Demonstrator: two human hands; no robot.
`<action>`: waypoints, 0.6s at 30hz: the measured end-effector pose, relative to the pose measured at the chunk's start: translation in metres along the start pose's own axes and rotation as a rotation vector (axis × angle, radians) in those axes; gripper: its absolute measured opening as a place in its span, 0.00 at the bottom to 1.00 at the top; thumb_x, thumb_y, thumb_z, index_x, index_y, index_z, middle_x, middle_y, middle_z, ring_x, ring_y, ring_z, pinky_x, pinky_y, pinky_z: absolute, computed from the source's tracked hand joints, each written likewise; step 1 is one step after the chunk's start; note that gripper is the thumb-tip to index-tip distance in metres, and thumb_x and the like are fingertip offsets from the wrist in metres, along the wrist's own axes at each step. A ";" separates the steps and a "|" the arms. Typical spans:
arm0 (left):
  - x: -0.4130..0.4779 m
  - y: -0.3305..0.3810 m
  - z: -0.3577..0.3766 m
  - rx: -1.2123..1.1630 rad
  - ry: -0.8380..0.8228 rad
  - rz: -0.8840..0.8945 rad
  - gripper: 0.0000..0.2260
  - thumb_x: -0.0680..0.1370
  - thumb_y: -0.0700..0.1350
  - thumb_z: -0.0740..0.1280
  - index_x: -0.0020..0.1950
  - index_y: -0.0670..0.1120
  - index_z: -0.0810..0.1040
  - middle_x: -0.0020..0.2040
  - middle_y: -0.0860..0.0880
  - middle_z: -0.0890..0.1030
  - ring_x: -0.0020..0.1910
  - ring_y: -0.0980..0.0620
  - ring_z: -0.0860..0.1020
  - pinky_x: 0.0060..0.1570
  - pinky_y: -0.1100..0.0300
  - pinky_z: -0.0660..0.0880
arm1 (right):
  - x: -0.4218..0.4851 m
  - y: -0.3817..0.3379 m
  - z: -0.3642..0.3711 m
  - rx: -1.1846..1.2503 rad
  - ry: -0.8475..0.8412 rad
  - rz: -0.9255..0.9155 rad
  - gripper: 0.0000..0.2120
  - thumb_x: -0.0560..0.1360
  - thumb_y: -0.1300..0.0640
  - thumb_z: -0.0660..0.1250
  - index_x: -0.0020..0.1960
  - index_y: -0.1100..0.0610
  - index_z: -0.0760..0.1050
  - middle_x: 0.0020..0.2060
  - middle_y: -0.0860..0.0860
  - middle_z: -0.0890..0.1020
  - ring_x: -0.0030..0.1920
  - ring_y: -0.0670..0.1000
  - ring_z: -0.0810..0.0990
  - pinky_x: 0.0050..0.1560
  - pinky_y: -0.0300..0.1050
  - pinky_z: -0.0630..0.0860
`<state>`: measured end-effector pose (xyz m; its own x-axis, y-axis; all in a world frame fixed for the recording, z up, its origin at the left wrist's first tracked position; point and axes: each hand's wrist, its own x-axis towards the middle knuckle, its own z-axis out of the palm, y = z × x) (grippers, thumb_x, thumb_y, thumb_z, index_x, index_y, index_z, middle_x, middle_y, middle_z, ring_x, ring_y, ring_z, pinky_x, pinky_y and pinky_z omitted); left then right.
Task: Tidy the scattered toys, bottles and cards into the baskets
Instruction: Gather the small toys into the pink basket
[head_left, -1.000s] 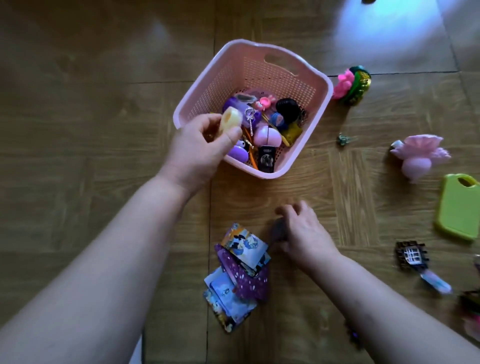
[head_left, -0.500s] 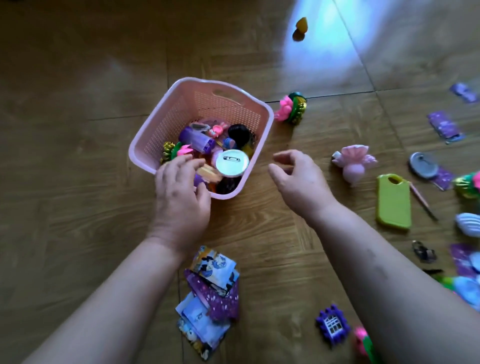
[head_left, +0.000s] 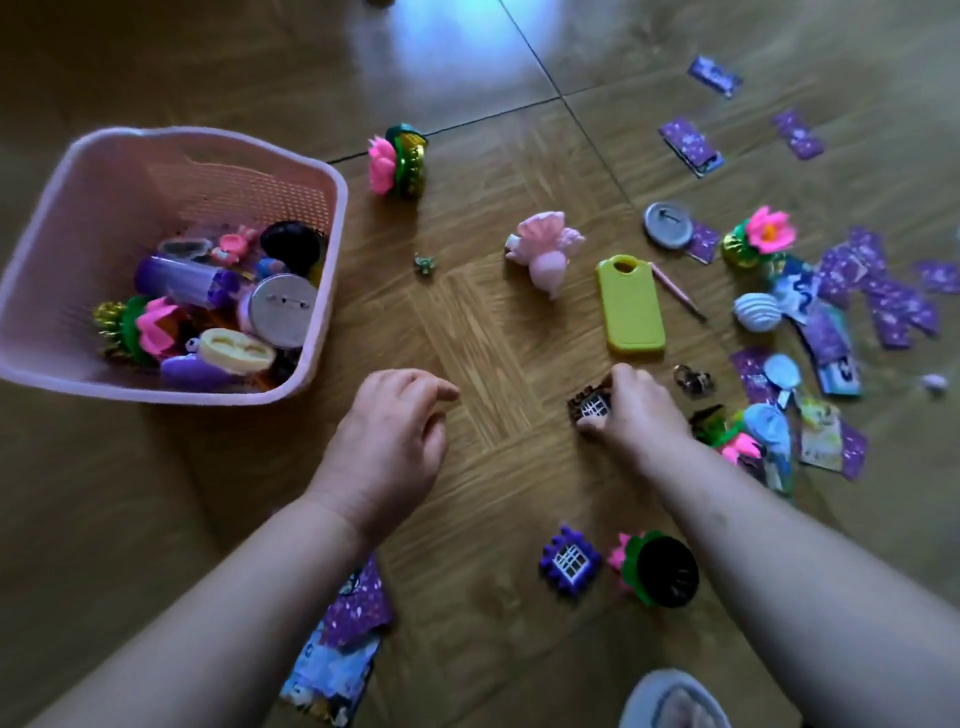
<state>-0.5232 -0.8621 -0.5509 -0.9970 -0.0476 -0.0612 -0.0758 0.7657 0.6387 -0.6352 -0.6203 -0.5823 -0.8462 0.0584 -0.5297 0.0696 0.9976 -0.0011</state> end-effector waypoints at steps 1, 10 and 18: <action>0.000 0.002 0.004 0.005 -0.038 0.003 0.12 0.74 0.39 0.70 0.57 0.48 0.80 0.56 0.49 0.80 0.60 0.47 0.75 0.63 0.54 0.70 | -0.001 -0.001 0.002 0.044 0.004 0.012 0.33 0.67 0.45 0.77 0.62 0.58 0.67 0.62 0.59 0.73 0.65 0.61 0.72 0.62 0.51 0.70; 0.001 0.016 0.034 0.019 -0.295 0.128 0.11 0.77 0.41 0.68 0.58 0.48 0.81 0.56 0.50 0.81 0.59 0.48 0.77 0.60 0.59 0.68 | -0.020 0.029 -0.011 0.855 0.110 0.021 0.09 0.73 0.59 0.73 0.50 0.55 0.74 0.46 0.55 0.81 0.39 0.48 0.79 0.35 0.34 0.77; 0.004 0.042 0.082 0.072 -0.506 0.262 0.20 0.80 0.43 0.61 0.73 0.52 0.68 0.73 0.50 0.67 0.70 0.49 0.68 0.66 0.58 0.67 | -0.074 0.072 -0.040 1.490 0.147 0.193 0.23 0.76 0.73 0.52 0.58 0.49 0.73 0.39 0.51 0.79 0.33 0.51 0.79 0.29 0.41 0.78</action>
<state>-0.5295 -0.7775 -0.5871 -0.8488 0.4491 -0.2791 0.1916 0.7532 0.6293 -0.5883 -0.5509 -0.5090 -0.7992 0.2740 -0.5350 0.5632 0.0303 -0.8258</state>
